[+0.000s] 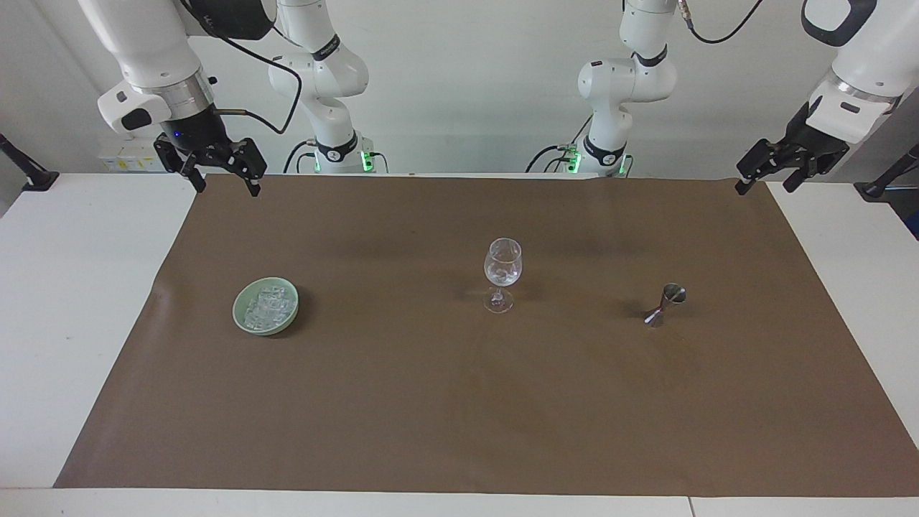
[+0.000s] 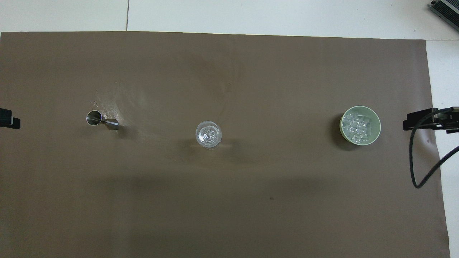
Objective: Pour wine and add ice with both arms
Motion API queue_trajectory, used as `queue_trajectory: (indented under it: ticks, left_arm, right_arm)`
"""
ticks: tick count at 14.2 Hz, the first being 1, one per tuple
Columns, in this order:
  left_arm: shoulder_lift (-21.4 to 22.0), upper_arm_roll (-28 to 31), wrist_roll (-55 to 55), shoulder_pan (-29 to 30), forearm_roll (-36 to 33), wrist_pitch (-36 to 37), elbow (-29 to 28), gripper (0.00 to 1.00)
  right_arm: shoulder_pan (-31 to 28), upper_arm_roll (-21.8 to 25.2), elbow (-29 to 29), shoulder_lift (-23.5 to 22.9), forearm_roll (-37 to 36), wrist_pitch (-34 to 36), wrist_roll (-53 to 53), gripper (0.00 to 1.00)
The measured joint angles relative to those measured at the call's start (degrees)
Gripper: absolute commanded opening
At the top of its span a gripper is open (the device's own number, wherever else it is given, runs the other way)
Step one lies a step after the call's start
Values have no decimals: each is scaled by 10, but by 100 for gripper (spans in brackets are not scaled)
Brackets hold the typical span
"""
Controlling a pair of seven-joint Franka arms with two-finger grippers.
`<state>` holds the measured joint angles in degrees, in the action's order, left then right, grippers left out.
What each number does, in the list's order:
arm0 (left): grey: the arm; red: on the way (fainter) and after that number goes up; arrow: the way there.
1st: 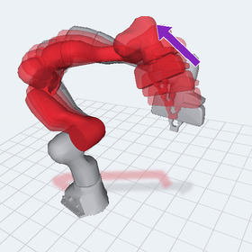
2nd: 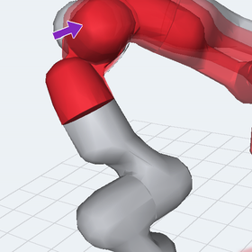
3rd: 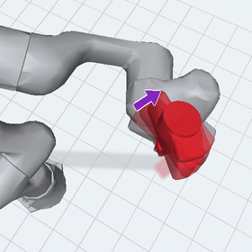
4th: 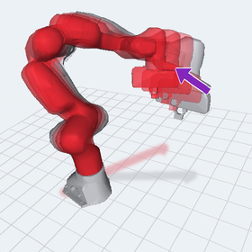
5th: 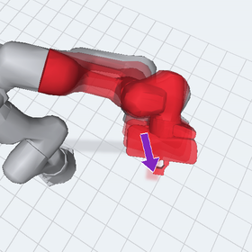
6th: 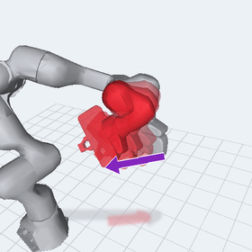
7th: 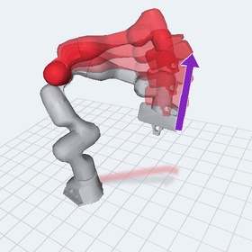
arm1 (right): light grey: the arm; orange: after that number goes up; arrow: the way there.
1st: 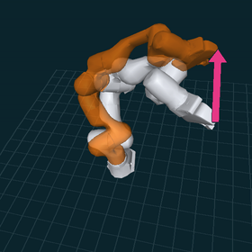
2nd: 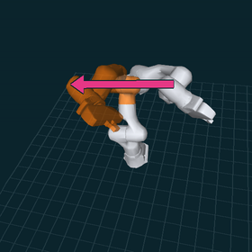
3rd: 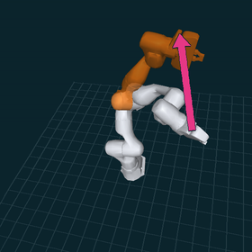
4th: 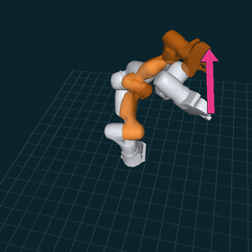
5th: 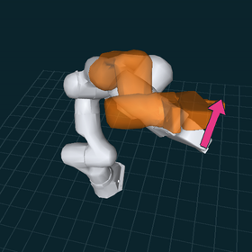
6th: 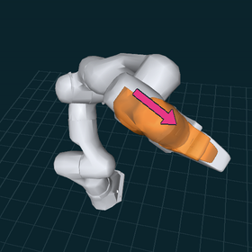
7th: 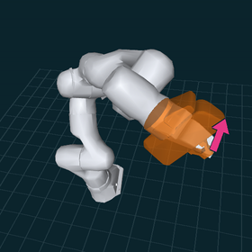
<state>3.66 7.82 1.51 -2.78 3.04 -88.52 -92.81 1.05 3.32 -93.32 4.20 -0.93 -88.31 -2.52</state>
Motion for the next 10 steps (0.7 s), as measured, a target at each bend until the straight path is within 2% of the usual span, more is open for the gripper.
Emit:
queue_trajectory:
  ticks: [3,10]
  left_arm:
    - [0,0,0,0,0,0,0,100]
    - [0,0,0,0,0,0,0,100]
  right_arm:
    - [5,-4,9,0,0,23,0,100]
    - [7,-2,10,0,0,24,0,100]
